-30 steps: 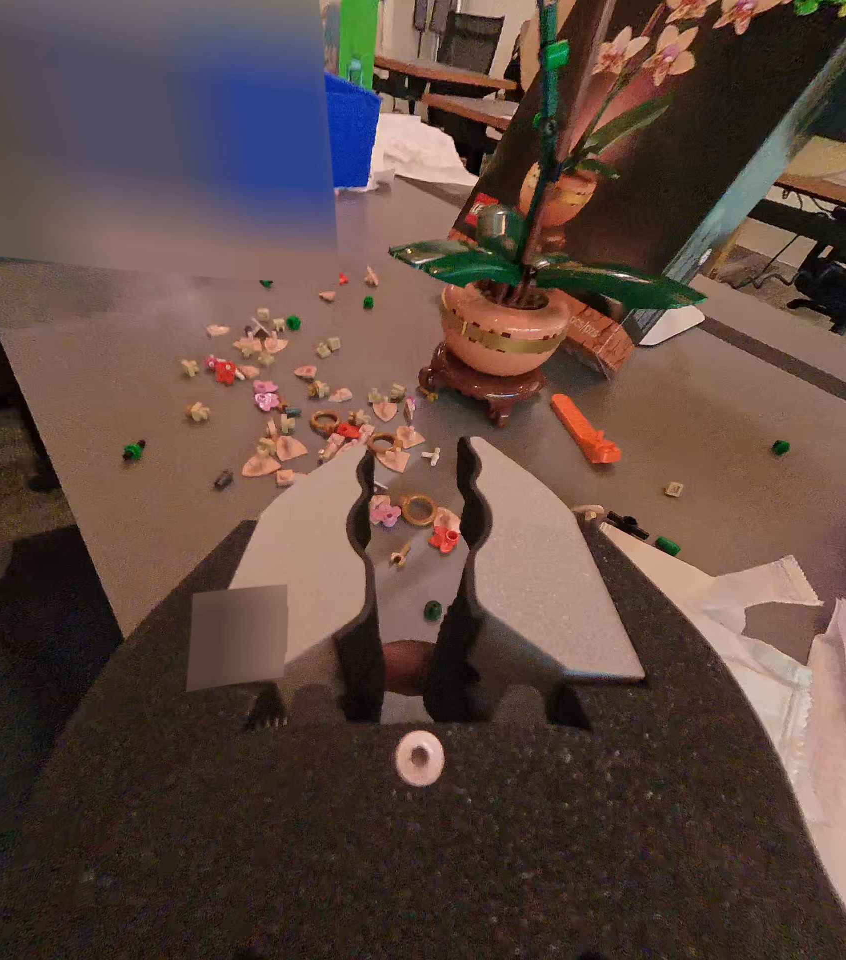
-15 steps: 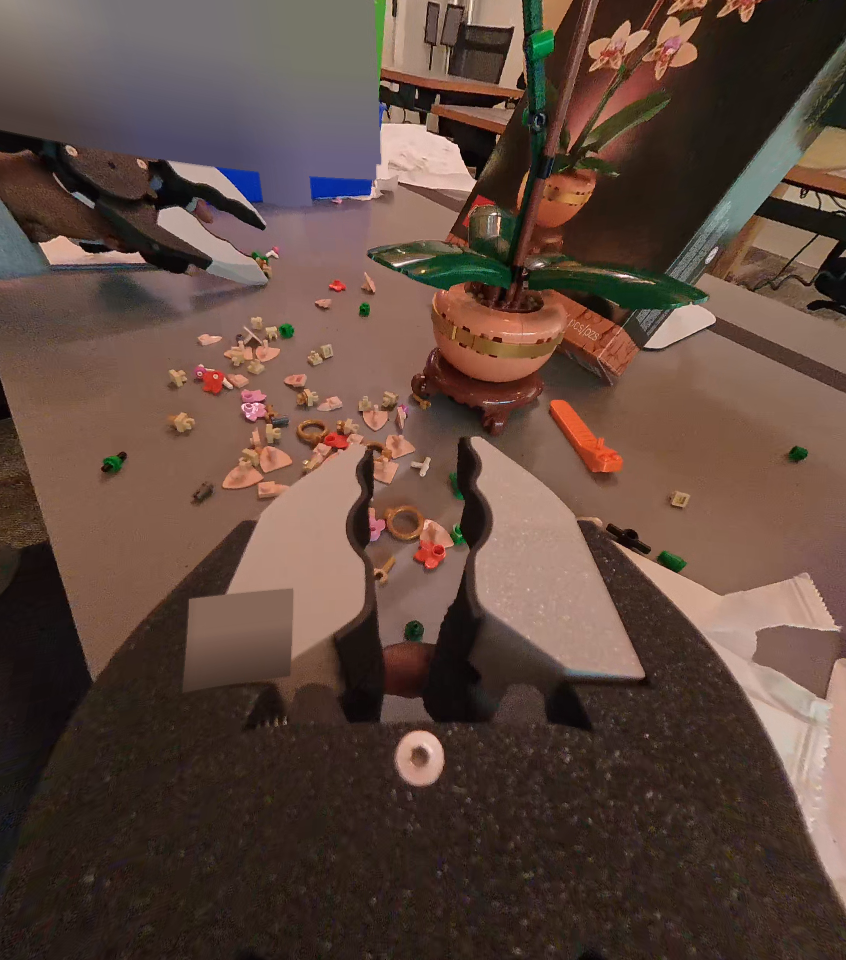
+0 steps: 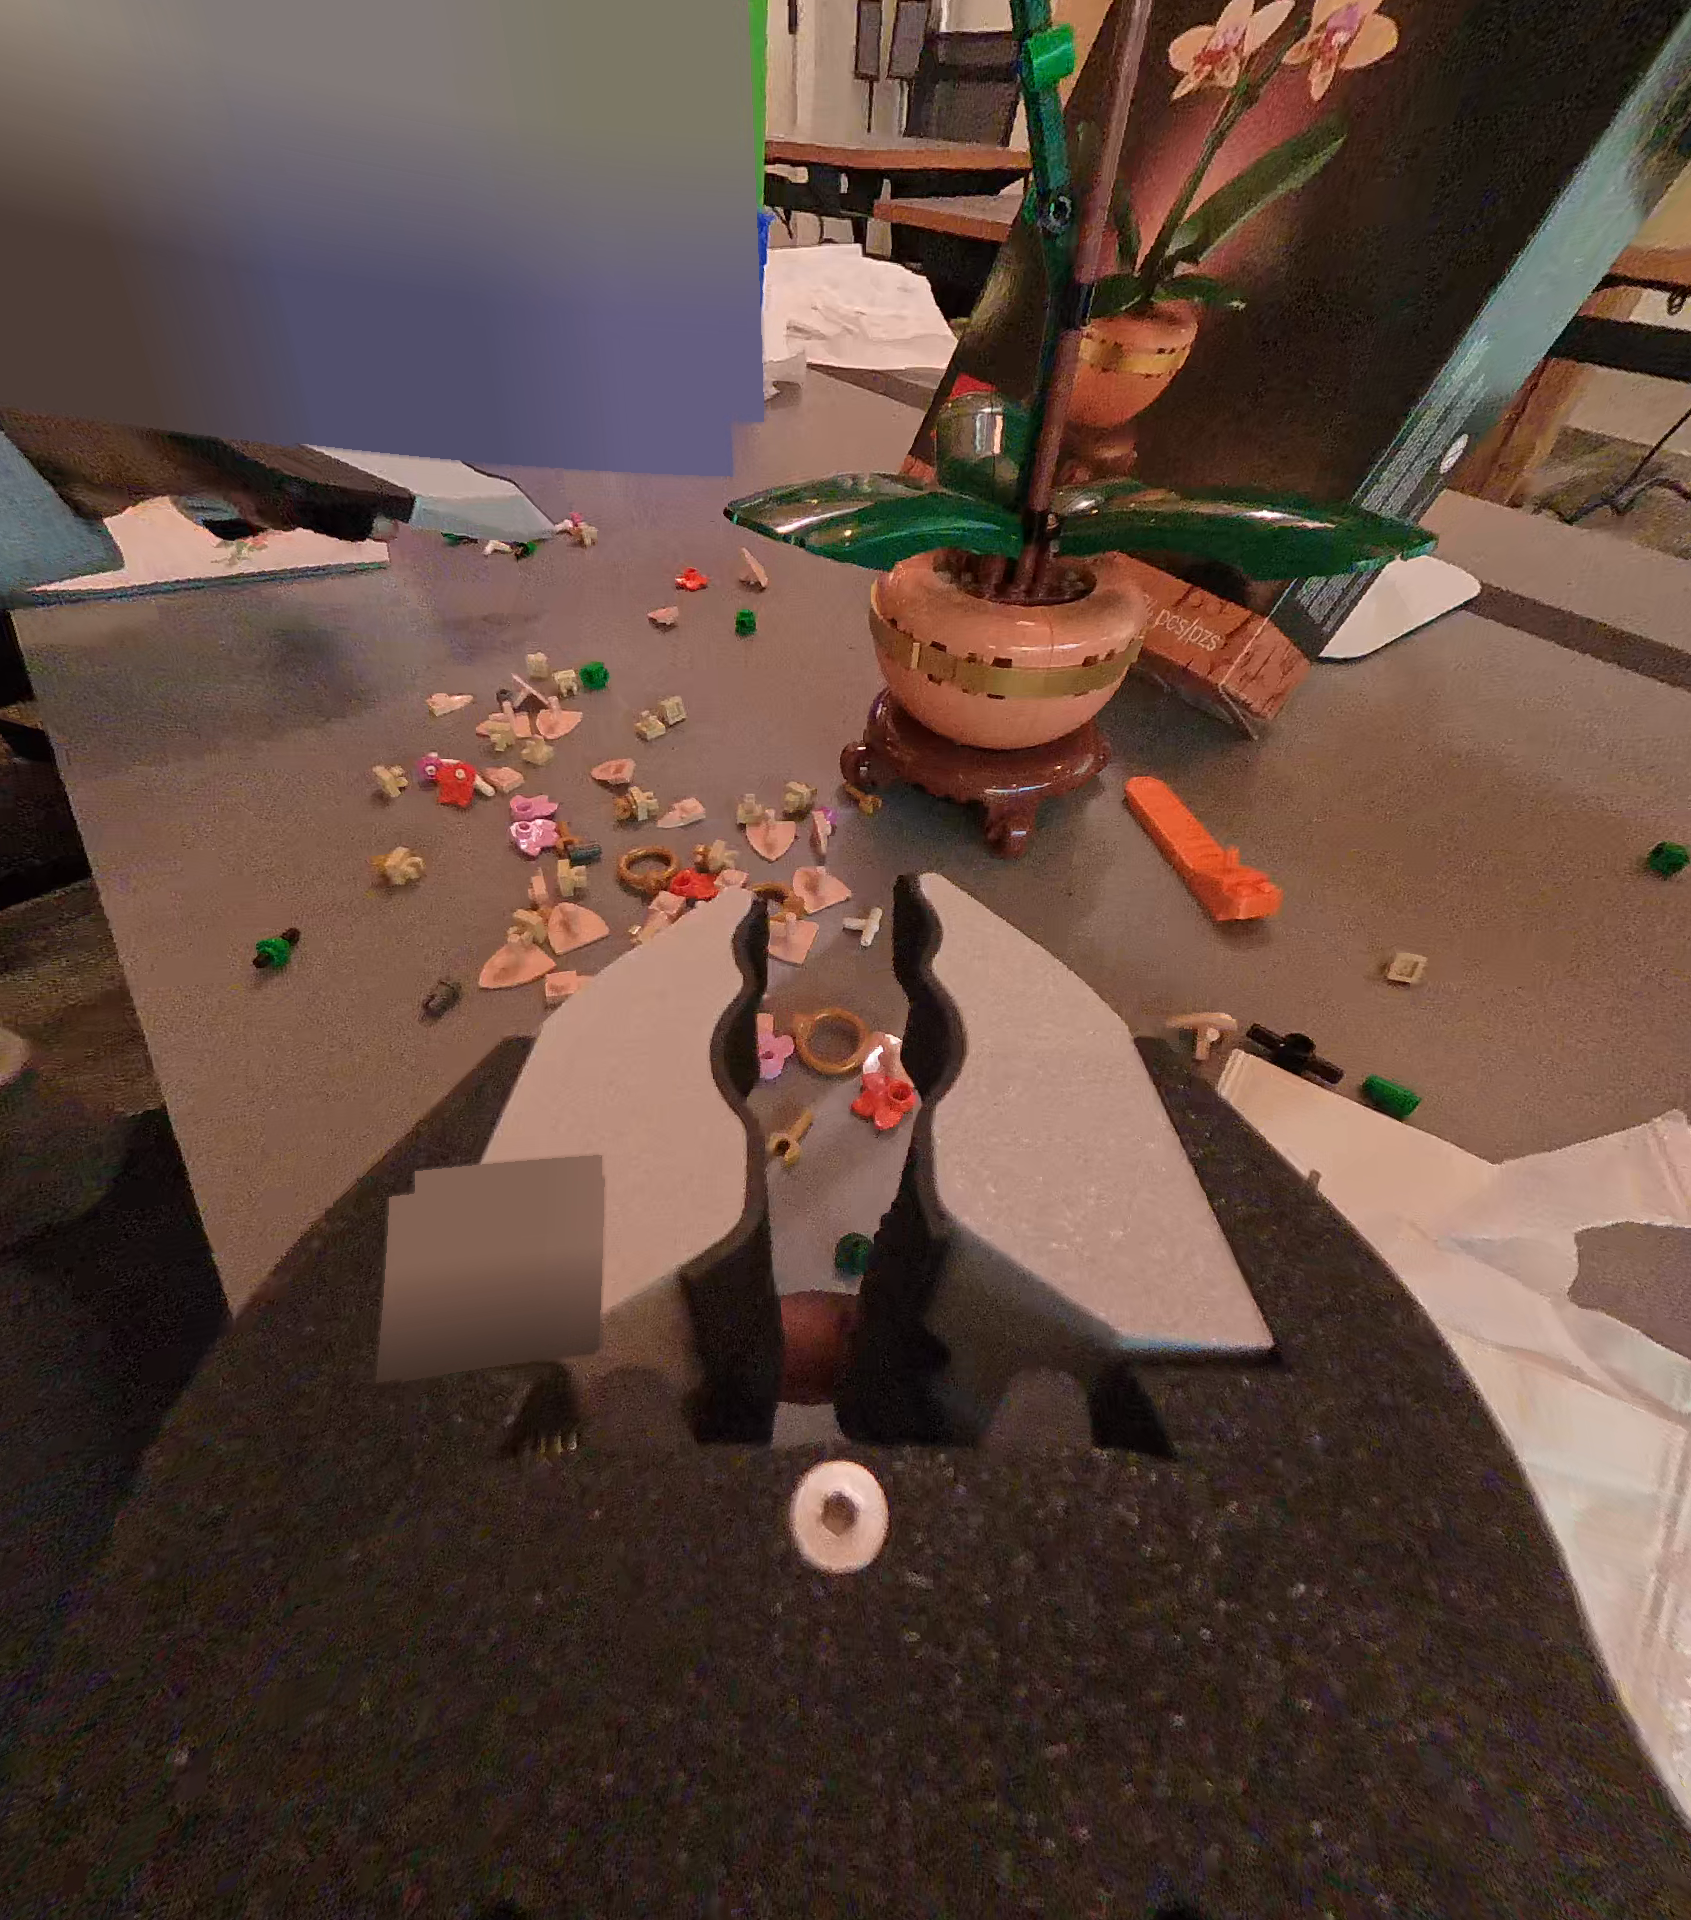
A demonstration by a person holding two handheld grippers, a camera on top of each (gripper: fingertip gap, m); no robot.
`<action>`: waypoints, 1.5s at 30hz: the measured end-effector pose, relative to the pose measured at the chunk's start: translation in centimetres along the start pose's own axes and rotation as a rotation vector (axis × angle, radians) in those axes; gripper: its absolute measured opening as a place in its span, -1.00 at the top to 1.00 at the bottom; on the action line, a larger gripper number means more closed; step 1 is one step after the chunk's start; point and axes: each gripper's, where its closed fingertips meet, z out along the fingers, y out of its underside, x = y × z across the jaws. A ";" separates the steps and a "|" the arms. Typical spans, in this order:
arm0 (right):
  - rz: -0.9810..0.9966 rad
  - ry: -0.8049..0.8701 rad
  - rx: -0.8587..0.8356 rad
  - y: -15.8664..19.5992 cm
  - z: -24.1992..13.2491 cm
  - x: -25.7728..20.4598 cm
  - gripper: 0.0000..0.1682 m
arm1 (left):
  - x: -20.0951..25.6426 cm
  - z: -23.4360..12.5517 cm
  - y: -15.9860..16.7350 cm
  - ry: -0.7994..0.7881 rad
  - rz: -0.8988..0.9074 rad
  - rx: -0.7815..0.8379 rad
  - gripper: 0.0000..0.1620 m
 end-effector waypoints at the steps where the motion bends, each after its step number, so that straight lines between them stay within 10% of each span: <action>1: 0.007 -0.010 -0.010 0.1 0.1 -0.1 0.77 | 1.2 -0.5 -1.1 0.040 -0.009 0.038 0.67; 13: -0.013 -0.168 -0.374 1.5 7.4 -6.5 0.79 | 12.9 -4.2 -4.6 0.439 -0.054 0.108 0.80; 30: -0.074 -0.020 -0.527 0.6 13.6 -7.8 0.89 | 1.0 -11.8 -5.8 -0.021 -0.490 0.854 0.82; 38: -0.185 -0.229 -0.414 -3.0 27.2 -15.0 0.88 | -2.5 -12.5 -1.4 -0.089 -0.716 0.771 0.89; 45: -0.200 -0.233 -0.368 -5.0 27.0 -14.0 0.65 | -2.7 -13.0 -1.0 -0.086 -0.736 0.780 0.89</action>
